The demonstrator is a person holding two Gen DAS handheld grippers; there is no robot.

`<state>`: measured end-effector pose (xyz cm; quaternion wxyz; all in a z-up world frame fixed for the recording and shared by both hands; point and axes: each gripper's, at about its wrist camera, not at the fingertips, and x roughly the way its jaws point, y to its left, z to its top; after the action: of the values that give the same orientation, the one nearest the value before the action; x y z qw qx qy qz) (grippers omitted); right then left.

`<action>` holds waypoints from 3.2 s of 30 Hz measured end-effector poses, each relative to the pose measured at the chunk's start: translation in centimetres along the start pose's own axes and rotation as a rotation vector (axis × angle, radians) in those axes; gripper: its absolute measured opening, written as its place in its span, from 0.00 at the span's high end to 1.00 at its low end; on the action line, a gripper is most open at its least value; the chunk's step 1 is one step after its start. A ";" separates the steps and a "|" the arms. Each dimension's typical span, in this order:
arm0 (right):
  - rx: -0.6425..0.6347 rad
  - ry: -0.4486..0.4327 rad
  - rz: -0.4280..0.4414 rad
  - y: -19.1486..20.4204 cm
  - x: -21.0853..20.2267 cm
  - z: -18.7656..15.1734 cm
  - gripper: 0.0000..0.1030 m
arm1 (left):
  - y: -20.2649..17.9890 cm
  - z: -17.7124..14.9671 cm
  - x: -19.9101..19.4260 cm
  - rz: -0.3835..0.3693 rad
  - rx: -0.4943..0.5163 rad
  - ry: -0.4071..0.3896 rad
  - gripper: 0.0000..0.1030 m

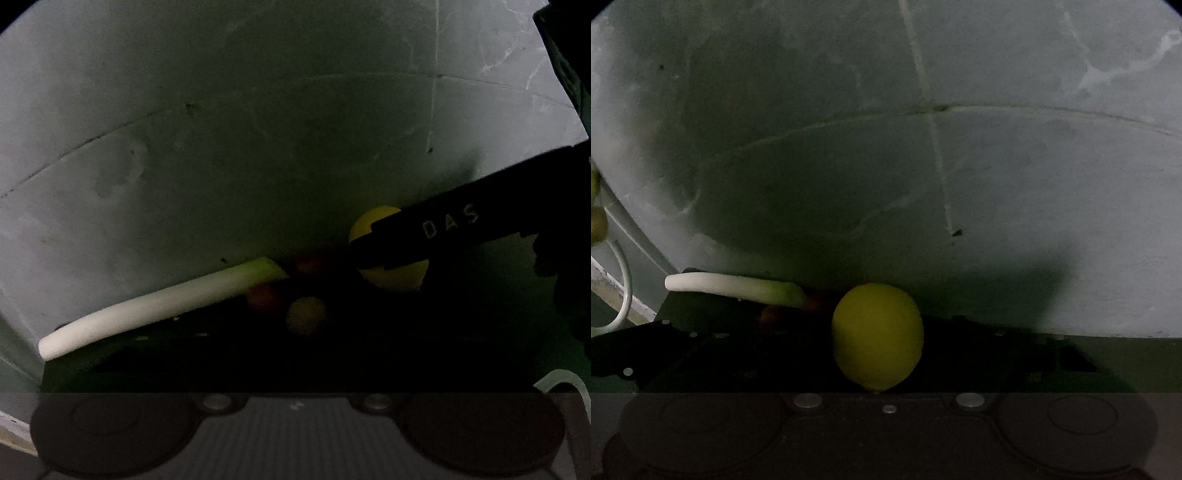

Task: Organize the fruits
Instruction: 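Grasp the yellow lemon with the right tool while the left tool grasps a small brown fruit, then carry the lemon and small brown fruit over the tray and lower them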

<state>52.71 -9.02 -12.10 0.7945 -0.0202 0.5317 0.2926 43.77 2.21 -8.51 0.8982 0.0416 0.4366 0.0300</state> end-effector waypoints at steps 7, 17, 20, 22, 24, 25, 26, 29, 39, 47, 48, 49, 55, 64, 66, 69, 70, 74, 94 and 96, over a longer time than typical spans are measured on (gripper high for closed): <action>0.001 0.001 0.003 -0.6 -0.4 -0.1 0.34 | 0.1 0.2 0.9 -0.031 0.003 0.007 0.49; -0.015 -0.001 0.014 -0.6 -0.5 -0.2 0.45 | 0.1 0.4 2.2 -0.064 -0.016 0.021 0.62; -0.014 -0.005 0.012 -0.6 -0.6 -0.3 0.45 | 0.2 0.4 2.3 -0.069 -0.023 0.022 0.66; -0.011 -0.007 0.012 -0.6 -0.7 -0.4 0.45 | 0.2 0.5 2.3 -0.074 -0.028 0.021 0.68; -0.006 -0.009 0.011 -0.5 -0.7 -0.5 0.45 | 0.3 0.5 2.2 -0.079 -0.034 0.022 0.71; -0.004 -0.010 0.009 -0.5 -0.7 -0.6 0.45 | 0.4 0.5 2.2 -0.080 -0.036 0.021 0.71; -0.005 -0.011 0.005 -0.5 -0.8 -0.7 0.45 | 0.4 0.4 2.2 -0.081 -0.039 0.021 0.71; -0.001 -0.013 -0.002 -0.6 -1.0 -0.9 0.45 | 0.5 0.3 2.1 -0.088 -0.049 0.024 0.72; 0.034 -0.032 -0.015 -0.7 -2.5 -2.1 0.45 | 0.8 0.3 0.4 -0.113 -0.074 0.021 0.72; 0.038 -0.050 -0.027 0.3 -4.6 -3.3 0.45 | 1.4 -0.2 -1.3 -0.111 -0.072 0.008 0.72; 0.038 -0.052 -0.029 0.5 -4.7 -3.4 0.45 | 1.5 -0.3 -1.7 -0.112 -0.071 0.004 0.72; 0.038 -0.054 -0.030 0.7 -4.9 -3.6 0.45 | 1.5 -0.4 -2.1 -0.114 -0.069 0.001 0.72; 0.047 -0.066 -0.033 1.7 -6.5 -4.8 0.45 | 1.7 -1.2 -4.2 -0.118 -0.064 -0.015 0.72; 0.058 -0.077 -0.042 3.2 -8.7 -7.0 0.45 | 2.2 -2.6 -6.3 -0.142 -0.045 -0.023 0.72; 0.065 -0.079 -0.043 3.6 -9.3 -7.6 0.45 | 2.2 -3.1 -7.0 -0.146 -0.042 -0.024 0.72; 0.071 -0.084 -0.041 4.3 -10.0 -8.4 0.45 | 2.3 -3.7 -7.8 -0.146 -0.041 -0.026 0.72; 0.072 -0.084 -0.040 4.6 -10.2 -8.7 0.45 | 2.4 -3.8 -8.1 -0.146 -0.041 -0.028 0.72; 0.075 -0.085 -0.037 5.5 -10.8 -9.9 0.45 | 2.9 -4.5 -9.0 -0.143 -0.041 -0.035 0.72; 0.077 -0.039 -0.053 8.0 -12.2 -14.9 0.45 | 4.7 -8.9 -12.5 -0.147 -0.056 -0.007 0.72; 0.069 -0.032 -0.056 8.3 -12.1 -15.5 0.45 | 4.8 -9.3 -12.7 -0.148 -0.057 0.000 0.72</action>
<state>32.59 -12.78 -6.13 0.8109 -0.0030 0.5281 0.2520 28.51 6.34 -3.87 0.8989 -0.0162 0.4373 -0.0240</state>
